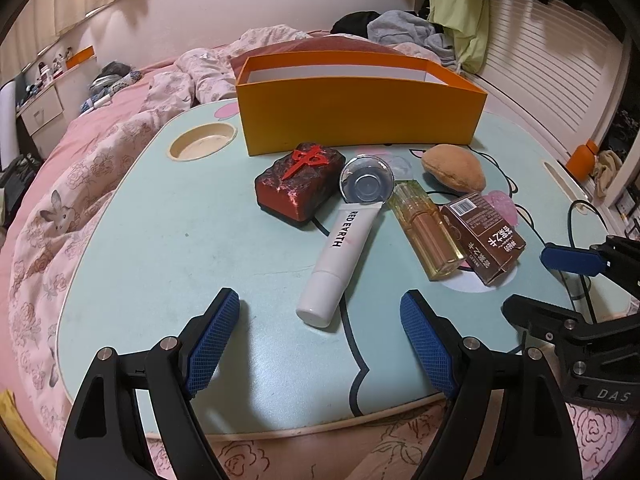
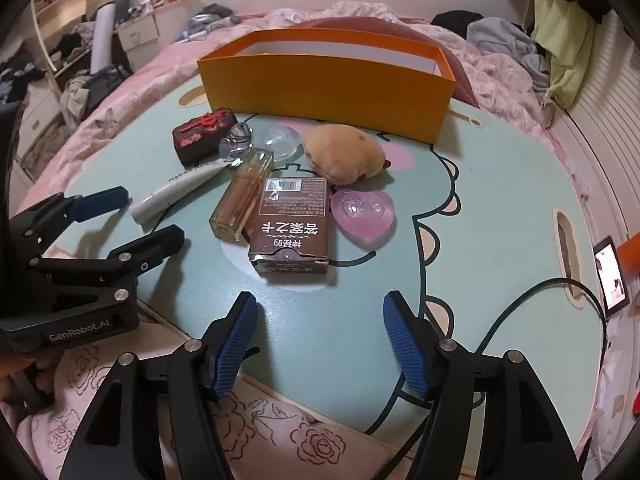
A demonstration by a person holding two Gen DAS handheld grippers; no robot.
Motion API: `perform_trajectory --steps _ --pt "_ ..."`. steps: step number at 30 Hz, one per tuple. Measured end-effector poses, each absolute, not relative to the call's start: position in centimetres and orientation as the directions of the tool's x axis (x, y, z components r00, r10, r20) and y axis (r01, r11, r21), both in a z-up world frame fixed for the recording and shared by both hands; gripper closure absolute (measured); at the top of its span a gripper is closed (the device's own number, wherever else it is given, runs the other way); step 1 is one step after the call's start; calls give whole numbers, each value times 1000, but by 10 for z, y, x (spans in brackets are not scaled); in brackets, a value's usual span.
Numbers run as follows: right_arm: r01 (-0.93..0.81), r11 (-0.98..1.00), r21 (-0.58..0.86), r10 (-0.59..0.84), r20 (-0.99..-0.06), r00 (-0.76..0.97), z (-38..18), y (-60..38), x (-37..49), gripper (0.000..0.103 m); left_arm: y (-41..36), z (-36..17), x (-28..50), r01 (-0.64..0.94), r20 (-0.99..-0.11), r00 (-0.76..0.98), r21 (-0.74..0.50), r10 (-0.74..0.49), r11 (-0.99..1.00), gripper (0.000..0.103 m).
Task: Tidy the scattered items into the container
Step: 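Grasp the brown printed carton in the box with the right gripper, set on table, then grasp the white keychain figure in the box with the left gripper, set on table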
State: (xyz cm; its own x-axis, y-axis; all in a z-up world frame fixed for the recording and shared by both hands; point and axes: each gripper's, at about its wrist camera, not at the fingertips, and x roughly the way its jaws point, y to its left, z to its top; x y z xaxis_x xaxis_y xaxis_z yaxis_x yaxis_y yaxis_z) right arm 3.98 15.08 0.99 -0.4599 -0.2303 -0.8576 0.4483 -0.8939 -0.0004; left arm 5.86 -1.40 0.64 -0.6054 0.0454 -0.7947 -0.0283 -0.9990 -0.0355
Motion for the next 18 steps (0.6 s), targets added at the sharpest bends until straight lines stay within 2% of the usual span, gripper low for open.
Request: perform_trajectory --steps 6,12,14,15,16,18 --pt "451 -893 2 -236 -855 -463 11 152 40 33 -22 18 57 -41 -809 -583 -69 80 -997 20" --pt "454 -891 2 -241 -850 -469 10 150 42 30 -43 97 30 -89 -701 -698 -120 147 -989 21" --pt "454 -891 6 -245 -848 -469 10 150 42 30 -45 119 5 -127 -685 -705 -135 185 -983 27" --pt "454 -891 7 -246 -848 -470 9 151 42 30 -44 126 -13 -144 -694 -691 -140 200 -980 35" --pt "454 -891 7 -247 -848 -470 9 151 42 30 -43 129 -36 -146 -722 -662 -137 200 -980 43" --pt "455 -891 8 -247 -848 -469 9 151 42 29 -39 122 -76 -123 -792 -586 -120 170 -985 52"
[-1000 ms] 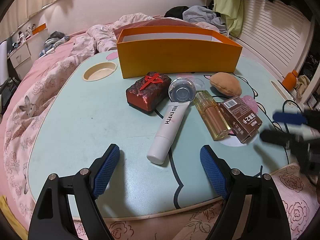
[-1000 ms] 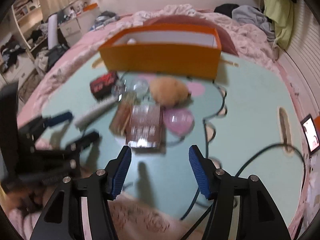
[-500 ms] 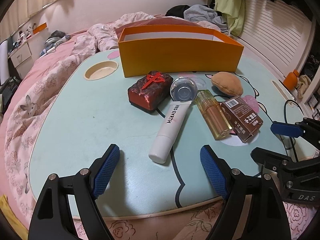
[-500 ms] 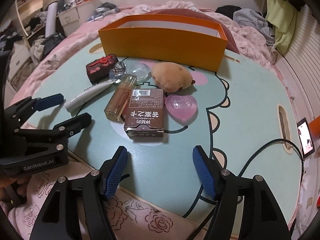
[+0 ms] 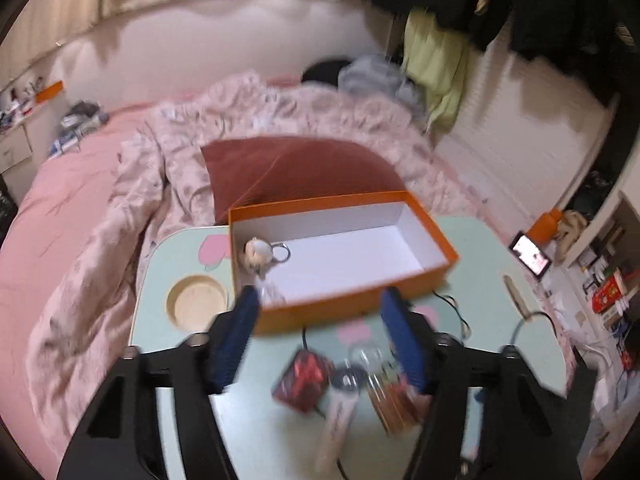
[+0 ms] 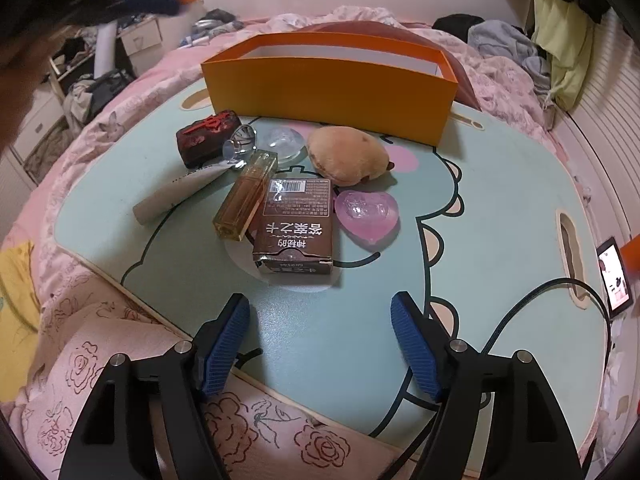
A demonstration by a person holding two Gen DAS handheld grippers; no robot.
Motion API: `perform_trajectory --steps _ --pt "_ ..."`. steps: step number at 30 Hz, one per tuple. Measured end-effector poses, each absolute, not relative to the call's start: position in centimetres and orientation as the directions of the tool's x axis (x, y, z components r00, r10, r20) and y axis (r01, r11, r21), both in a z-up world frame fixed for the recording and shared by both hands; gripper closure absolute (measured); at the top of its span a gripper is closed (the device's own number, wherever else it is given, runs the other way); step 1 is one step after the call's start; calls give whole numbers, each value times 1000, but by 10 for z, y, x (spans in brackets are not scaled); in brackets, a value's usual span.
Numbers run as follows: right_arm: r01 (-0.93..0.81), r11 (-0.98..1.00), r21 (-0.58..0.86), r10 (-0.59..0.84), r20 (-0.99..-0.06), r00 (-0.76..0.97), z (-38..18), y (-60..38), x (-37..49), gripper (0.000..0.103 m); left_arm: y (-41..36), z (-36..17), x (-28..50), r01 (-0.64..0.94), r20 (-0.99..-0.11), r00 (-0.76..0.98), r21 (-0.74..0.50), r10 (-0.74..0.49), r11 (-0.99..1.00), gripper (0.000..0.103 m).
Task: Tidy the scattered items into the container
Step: 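Grasp the white keychain figure in the box with the left gripper, set on table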
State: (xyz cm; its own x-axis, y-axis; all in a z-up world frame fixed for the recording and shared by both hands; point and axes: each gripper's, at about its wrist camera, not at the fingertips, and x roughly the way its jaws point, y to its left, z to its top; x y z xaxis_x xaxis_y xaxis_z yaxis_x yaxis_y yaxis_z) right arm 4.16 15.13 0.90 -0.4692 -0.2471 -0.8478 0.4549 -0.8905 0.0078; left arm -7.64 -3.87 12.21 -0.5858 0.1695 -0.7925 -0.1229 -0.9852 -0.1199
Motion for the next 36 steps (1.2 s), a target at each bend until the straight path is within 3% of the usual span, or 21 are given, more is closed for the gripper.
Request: perform_trajectory --steps 1,3,7,14,17,18,21,23,24,25,27,31,36 --pt "455 -890 10 -249 -847 -469 9 152 41 29 -37 113 -99 -103 -833 -536 -99 139 -990 64" --pt "457 -889 13 -253 -847 -468 9 152 42 28 -35 96 -128 -85 -873 -475 -86 116 -993 72" --pt "460 -887 29 -269 -843 -466 10 154 42 28 -27 58 -174 -52 -920 -391 16 5 -999 72" --pt "458 -887 53 -290 -836 -466 11 156 42 28 -22 27 -200 -4 -919 -350 198 -184 -980 70" --pt "458 -887 55 -292 -835 -466 11 157 42 27 -13 17 -207 -16 -897 -348 296 -272 -955 62" --pt "458 -887 56 -292 -836 -465 11 157 41 27 -10 14 -208 -22 -893 -346 315 -288 -949 54" --pt "458 -887 57 -294 -835 -465 10 155 41 27 -6 10 -211 -17 -884 -357 328 -301 -944 52" --pt "458 -887 60 -296 -835 -464 10 155 41 27 -4 10 -213 -27 -884 -360 330 -299 -943 54" --pt "458 -887 63 -299 -834 -463 10 155 40 27 -5 10 -212 -36 -874 -370 353 -316 -935 67" --pt "458 -886 66 -301 -834 -462 10 155 40 27 -7 11 -212 -42 -871 -375 357 -316 -933 66" --pt "458 -886 68 -303 -833 -462 10 156 40 27 -13 15 -211 -40 -881 -379 322 -284 -946 68" --pt "458 -887 66 -300 -835 -462 10 156 40 26 -26 26 -206 -24 -916 -384 135 -116 -991 68" --pt "455 -887 72 -305 -833 -462 11 158 40 26 -28 68 -180 -42 -871 -490 -16 34 -999 68"
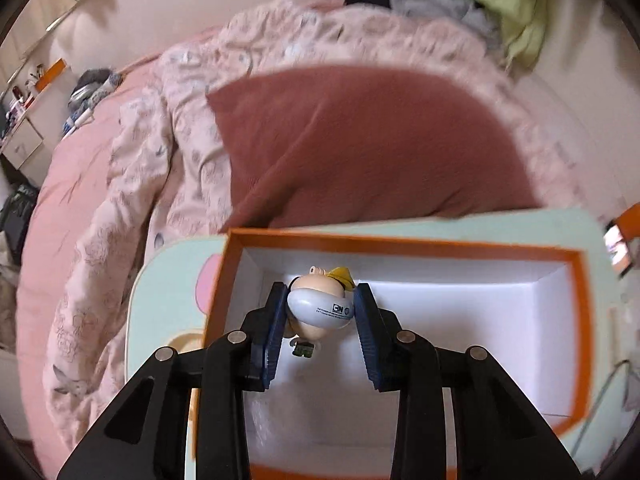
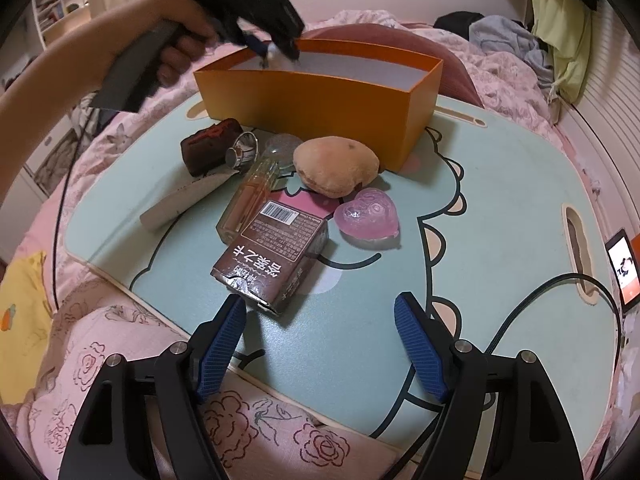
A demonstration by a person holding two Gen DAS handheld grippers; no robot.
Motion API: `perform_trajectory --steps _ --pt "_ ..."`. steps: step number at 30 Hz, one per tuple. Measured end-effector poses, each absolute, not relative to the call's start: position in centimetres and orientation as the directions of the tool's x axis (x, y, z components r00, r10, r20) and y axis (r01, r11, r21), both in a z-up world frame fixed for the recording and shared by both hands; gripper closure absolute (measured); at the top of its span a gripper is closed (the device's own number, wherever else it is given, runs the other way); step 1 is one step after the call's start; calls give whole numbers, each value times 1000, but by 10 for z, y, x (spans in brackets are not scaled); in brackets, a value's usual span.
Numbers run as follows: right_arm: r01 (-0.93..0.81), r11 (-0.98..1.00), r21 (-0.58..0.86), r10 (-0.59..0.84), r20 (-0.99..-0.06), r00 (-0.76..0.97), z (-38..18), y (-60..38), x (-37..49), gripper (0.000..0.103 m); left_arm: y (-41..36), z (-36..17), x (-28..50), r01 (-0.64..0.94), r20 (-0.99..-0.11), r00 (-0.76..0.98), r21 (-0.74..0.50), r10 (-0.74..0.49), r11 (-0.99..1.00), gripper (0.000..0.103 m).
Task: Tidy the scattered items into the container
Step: 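Grasp the white keychain figure in the box with the left gripper, set on table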
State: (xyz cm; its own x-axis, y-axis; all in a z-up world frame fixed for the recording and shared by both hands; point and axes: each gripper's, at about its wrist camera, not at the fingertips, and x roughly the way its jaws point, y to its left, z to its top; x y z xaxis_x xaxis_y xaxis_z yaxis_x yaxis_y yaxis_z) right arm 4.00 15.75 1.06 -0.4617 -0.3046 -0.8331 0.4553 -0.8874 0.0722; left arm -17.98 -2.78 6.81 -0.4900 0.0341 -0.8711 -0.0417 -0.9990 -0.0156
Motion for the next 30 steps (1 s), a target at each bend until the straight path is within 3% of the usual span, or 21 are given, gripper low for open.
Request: perform_trajectory --steps 8,13,18,22,30 --pt "455 -888 73 -305 -833 -461 11 157 41 26 -17 126 -89 -206 -754 -571 -251 325 -946 68" --pt "455 -888 66 -299 -835 -462 11 157 41 26 -21 110 -30 -268 -744 -518 -327 422 -906 68" --pt "457 -888 56 -291 -838 -462 10 155 41 26 -33 68 15 -184 -783 -527 -275 331 -944 68" --pt "459 -887 47 -284 -840 -461 9 154 41 25 -40 40 35 -160 -769 -492 -379 407 -911 68" --pt "459 -887 43 -279 -843 -460 9 153 41 25 -38 20 37 -94 -772 -522 -370 363 -924 66"
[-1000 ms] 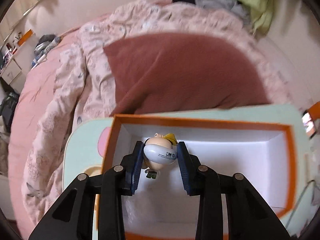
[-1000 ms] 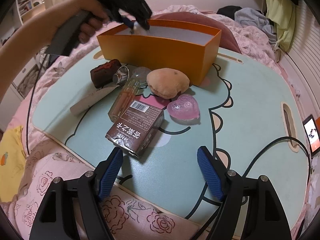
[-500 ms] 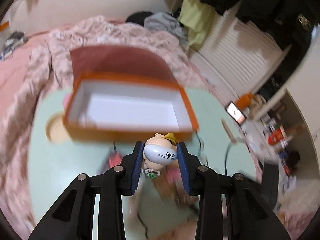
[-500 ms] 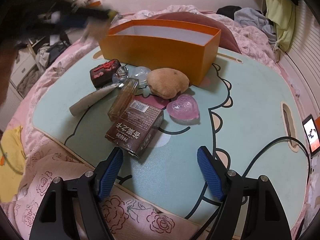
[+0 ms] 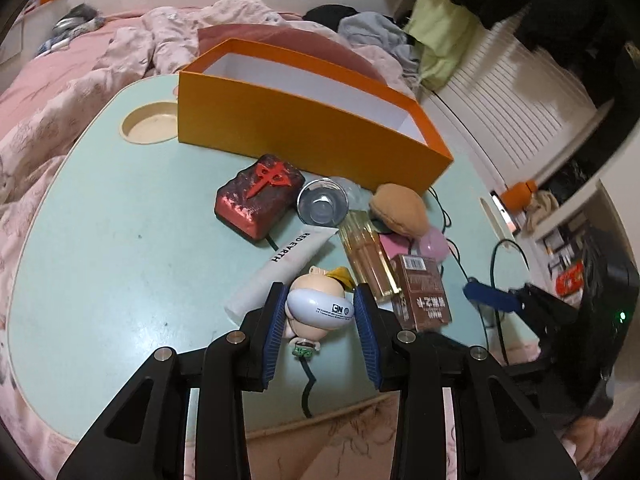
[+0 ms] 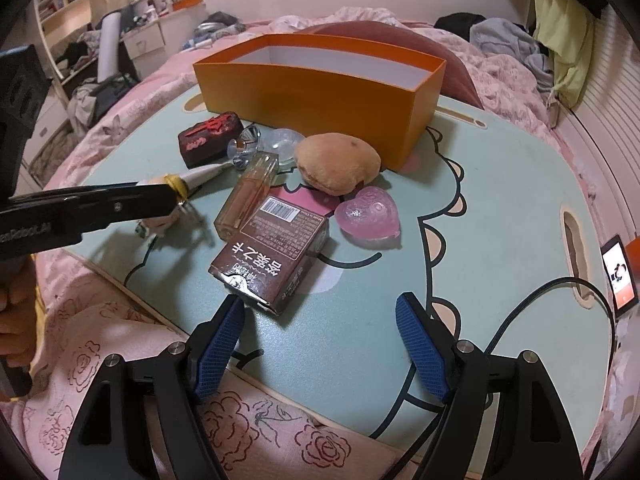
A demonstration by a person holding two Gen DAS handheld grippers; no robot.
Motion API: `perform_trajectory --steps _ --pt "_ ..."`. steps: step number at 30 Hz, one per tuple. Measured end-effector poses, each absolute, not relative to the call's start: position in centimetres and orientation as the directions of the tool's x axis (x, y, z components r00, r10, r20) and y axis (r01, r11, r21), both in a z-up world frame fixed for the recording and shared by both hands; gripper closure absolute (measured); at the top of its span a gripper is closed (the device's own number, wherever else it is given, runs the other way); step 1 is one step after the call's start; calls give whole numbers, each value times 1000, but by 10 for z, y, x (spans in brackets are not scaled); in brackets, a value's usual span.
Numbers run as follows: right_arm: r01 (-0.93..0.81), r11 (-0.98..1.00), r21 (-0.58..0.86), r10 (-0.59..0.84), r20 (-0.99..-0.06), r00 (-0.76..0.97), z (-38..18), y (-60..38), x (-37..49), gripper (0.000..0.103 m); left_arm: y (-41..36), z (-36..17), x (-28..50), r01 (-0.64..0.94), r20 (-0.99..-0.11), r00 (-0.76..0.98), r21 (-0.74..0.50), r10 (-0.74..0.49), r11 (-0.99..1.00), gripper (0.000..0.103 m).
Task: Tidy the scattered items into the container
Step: 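Grasp the white keychain figure in the box with the left gripper, set on table, then grasp the clear plastic bag in the box with the right gripper, set on table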
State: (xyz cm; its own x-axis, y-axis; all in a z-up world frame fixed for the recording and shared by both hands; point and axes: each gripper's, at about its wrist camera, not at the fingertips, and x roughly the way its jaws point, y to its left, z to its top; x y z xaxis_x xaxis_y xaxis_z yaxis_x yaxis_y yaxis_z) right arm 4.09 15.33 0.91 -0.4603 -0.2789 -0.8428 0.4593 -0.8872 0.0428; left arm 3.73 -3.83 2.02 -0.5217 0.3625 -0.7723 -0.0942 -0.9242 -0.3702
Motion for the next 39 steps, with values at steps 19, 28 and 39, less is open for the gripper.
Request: perform_trajectory --steps 19,28,39 --pt "403 -874 272 -450 -767 -458 60 163 -37 33 -94 35 56 60 -702 -665 -390 255 -919 41" --pt "324 -890 320 -438 -797 -417 51 163 -92 68 -92 33 58 53 -701 -657 -410 278 -911 41" --pt "399 -849 346 -489 -801 -345 104 145 -113 60 -96 32 55 79 -712 -651 -410 264 -908 41"
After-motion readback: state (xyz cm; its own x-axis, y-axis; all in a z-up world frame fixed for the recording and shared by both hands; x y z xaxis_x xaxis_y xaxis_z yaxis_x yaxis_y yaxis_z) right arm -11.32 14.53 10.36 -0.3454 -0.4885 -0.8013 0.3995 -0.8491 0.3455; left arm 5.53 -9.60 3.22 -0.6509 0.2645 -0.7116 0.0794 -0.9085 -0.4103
